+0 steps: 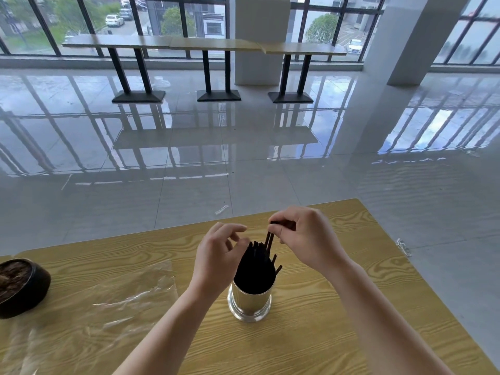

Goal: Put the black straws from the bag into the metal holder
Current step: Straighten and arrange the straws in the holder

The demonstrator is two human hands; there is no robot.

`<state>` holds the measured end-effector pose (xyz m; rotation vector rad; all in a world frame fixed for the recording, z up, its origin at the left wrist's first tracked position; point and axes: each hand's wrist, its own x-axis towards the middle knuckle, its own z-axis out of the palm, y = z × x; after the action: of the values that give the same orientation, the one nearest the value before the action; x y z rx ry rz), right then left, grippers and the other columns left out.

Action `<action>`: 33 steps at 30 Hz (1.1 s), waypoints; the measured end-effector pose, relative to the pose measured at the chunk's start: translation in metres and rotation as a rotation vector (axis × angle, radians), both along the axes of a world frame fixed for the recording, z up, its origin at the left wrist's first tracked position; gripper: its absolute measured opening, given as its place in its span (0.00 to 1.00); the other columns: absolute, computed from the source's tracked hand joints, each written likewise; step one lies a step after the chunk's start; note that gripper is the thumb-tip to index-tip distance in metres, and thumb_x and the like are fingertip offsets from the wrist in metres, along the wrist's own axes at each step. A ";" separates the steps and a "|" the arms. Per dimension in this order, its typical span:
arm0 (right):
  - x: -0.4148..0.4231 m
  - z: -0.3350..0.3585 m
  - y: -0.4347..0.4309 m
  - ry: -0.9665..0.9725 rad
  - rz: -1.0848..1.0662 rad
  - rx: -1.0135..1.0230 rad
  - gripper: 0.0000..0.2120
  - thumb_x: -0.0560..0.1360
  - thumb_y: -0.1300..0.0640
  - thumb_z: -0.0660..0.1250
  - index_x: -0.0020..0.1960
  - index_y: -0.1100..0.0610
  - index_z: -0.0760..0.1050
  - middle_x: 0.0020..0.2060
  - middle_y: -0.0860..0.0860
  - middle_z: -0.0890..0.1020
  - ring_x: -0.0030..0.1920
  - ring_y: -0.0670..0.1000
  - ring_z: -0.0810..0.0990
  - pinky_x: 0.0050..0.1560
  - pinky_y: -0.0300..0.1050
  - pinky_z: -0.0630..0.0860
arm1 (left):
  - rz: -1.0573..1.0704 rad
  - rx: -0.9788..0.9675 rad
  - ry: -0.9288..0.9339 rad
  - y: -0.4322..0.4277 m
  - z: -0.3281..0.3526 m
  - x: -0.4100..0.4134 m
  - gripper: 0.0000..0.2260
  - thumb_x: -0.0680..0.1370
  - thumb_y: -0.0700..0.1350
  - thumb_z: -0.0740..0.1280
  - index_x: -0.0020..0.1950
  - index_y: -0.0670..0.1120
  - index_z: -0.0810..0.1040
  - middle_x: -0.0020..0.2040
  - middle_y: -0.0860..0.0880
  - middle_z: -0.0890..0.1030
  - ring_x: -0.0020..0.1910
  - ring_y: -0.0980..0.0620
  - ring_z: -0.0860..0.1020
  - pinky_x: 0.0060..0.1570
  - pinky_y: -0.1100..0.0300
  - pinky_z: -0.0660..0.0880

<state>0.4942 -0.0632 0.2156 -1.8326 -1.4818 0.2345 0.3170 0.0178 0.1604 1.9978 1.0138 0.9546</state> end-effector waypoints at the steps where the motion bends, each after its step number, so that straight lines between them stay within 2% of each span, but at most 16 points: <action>1: 0.001 -0.006 0.000 0.010 -0.002 -0.023 0.06 0.73 0.55 0.77 0.50 0.52 0.86 0.34 0.37 0.81 0.34 0.34 0.80 0.39 0.29 0.74 | 0.049 -0.004 0.003 0.000 -0.008 -0.005 0.08 0.74 0.41 0.74 0.52 0.50 0.84 0.43 0.56 0.80 0.40 0.56 0.78 0.39 0.70 0.72; 5: 0.001 -0.029 0.008 0.030 -0.003 -0.109 0.06 0.74 0.56 0.76 0.50 0.52 0.86 0.35 0.37 0.81 0.34 0.34 0.80 0.40 0.28 0.73 | 0.136 -0.087 0.086 -0.007 -0.037 -0.016 0.11 0.74 0.39 0.73 0.56 0.48 0.83 0.46 0.54 0.79 0.41 0.58 0.78 0.42 0.62 0.76; 7: -0.001 -0.039 0.012 0.038 -0.012 -0.138 0.06 0.74 0.57 0.76 0.51 0.52 0.85 0.36 0.38 0.81 0.37 0.34 0.79 0.42 0.29 0.73 | 0.125 -0.127 0.146 -0.012 -0.047 -0.018 0.15 0.75 0.42 0.73 0.61 0.49 0.81 0.49 0.53 0.78 0.44 0.57 0.77 0.45 0.61 0.75; 9: -0.004 -0.047 0.015 0.026 -0.015 -0.162 0.07 0.73 0.56 0.76 0.51 0.52 0.85 0.38 0.39 0.83 0.39 0.33 0.79 0.42 0.26 0.71 | 0.106 -0.162 0.175 -0.016 -0.053 -0.018 0.19 0.76 0.43 0.72 0.66 0.50 0.77 0.53 0.53 0.76 0.47 0.57 0.77 0.47 0.61 0.75; 13: -0.004 -0.049 0.016 0.017 -0.016 -0.162 0.07 0.73 0.55 0.75 0.51 0.50 0.85 0.38 0.37 0.83 0.41 0.30 0.79 0.40 0.22 0.70 | 0.076 -0.174 0.188 -0.019 -0.058 -0.014 0.22 0.76 0.44 0.70 0.70 0.51 0.73 0.55 0.55 0.76 0.49 0.57 0.76 0.50 0.61 0.74; 20: -0.011 -0.046 0.016 -0.008 0.030 -0.142 0.07 0.74 0.59 0.74 0.51 0.50 0.84 0.42 0.42 0.86 0.42 0.37 0.82 0.44 0.29 0.76 | 0.079 -0.169 0.195 -0.021 -0.063 -0.012 0.22 0.76 0.44 0.70 0.71 0.50 0.73 0.55 0.54 0.77 0.49 0.56 0.77 0.52 0.57 0.76; 23: -0.021 -0.059 0.008 -0.093 0.087 -0.166 0.08 0.73 0.62 0.74 0.50 0.52 0.85 0.44 0.44 0.87 0.45 0.43 0.83 0.48 0.38 0.78 | 0.086 -0.164 0.187 -0.022 -0.064 -0.011 0.21 0.77 0.45 0.70 0.70 0.49 0.74 0.55 0.54 0.79 0.49 0.57 0.78 0.53 0.55 0.77; 25: -0.025 -0.066 0.004 -0.149 0.108 -0.195 0.10 0.73 0.61 0.74 0.53 0.54 0.85 0.48 0.47 0.86 0.51 0.48 0.81 0.53 0.41 0.77 | 0.091 -0.153 0.183 -0.021 -0.064 -0.010 0.21 0.76 0.45 0.71 0.69 0.49 0.75 0.54 0.53 0.79 0.49 0.56 0.78 0.53 0.54 0.78; 27: -0.023 -0.067 0.001 -0.163 0.114 -0.185 0.13 0.73 0.60 0.75 0.57 0.54 0.84 0.51 0.47 0.85 0.53 0.47 0.79 0.55 0.41 0.76 | 0.099 -0.148 0.180 -0.020 -0.063 -0.008 0.20 0.76 0.44 0.72 0.68 0.49 0.76 0.51 0.53 0.79 0.47 0.55 0.78 0.52 0.55 0.78; 30: -0.010 -0.066 -0.011 -0.054 -0.020 -0.070 0.12 0.73 0.58 0.75 0.57 0.53 0.83 0.47 0.44 0.84 0.41 0.39 0.78 0.44 0.29 0.73 | 0.107 -0.145 0.179 -0.017 -0.063 -0.008 0.20 0.75 0.44 0.73 0.67 0.49 0.77 0.48 0.53 0.78 0.43 0.55 0.78 0.48 0.58 0.77; 33: 0.007 -0.075 -0.035 0.096 -0.229 -0.038 0.08 0.74 0.55 0.75 0.53 0.52 0.84 0.41 0.41 0.84 0.39 0.40 0.81 0.41 0.28 0.75 | 0.117 -0.138 0.173 -0.013 -0.064 -0.008 0.20 0.75 0.46 0.74 0.67 0.48 0.78 0.45 0.55 0.77 0.39 0.56 0.77 0.43 0.64 0.73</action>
<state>0.5007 -0.0977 0.1409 -1.9741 -1.1980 0.2365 0.3090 0.0044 0.0962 1.9478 1.2688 0.7591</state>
